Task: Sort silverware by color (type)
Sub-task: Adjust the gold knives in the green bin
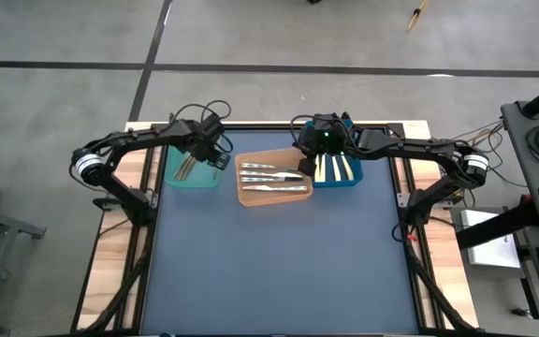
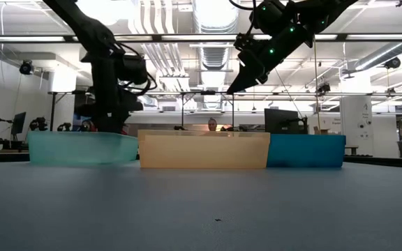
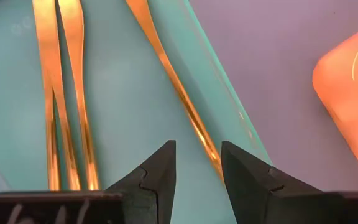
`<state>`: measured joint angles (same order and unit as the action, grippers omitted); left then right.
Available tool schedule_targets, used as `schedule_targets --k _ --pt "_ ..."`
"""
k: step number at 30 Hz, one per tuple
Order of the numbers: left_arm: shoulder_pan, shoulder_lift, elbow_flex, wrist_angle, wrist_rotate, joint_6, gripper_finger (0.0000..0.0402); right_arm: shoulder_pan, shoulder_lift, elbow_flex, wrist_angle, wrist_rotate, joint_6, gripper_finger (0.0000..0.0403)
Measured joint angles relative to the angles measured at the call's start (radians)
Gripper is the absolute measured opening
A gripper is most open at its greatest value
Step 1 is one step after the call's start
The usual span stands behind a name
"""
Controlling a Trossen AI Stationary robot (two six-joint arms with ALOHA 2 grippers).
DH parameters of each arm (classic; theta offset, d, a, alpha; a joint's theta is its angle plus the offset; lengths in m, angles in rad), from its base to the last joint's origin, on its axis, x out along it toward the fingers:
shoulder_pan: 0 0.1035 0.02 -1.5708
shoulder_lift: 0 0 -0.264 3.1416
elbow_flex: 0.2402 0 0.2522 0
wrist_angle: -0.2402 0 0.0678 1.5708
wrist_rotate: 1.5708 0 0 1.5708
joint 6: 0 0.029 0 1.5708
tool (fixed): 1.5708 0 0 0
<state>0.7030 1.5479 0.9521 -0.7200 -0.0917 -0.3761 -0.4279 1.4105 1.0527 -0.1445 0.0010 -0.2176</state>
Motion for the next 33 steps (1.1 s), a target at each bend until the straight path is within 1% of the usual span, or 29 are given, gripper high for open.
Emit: schedule_targets --k 14,19,22,24,26,31,33 --pt "-0.002 0.022 -0.026 0.067 -0.005 -0.026 0.0099 0.000 0.000 0.000 0.001 0.000 -0.002 0.0009" --pt "-0.002 0.022 -0.036 0.085 -0.048 -0.027 0.0099 0.000 0.000 0.000 0.001 0.000 -0.002 0.0009" --pt "-0.002 0.022 -0.038 0.084 -0.063 0.014 0.0093 0.000 0.000 0.000 0.001 0.000 -0.002 0.0009" --pt "-0.002 0.022 -0.038 0.084 -0.066 0.082 0.0085 0.000 0.000 0.000 0.001 0.000 -0.002 0.0009" --pt "-0.002 0.022 -0.038 0.084 -0.067 0.187 0.0076 0.000 0.000 0.000 0.001 0.000 -0.002 0.0009" --pt "-0.001 0.022 -0.044 0.091 -0.093 0.532 0.0051 0.000 0.000 0.000 0.001 0.000 0.018 0.0009" --pt "-0.001 0.022 -0.058 0.108 -0.092 0.646 0.0038 0.000 0.000 0.000 0.001 0.000 0.045 0.0009"
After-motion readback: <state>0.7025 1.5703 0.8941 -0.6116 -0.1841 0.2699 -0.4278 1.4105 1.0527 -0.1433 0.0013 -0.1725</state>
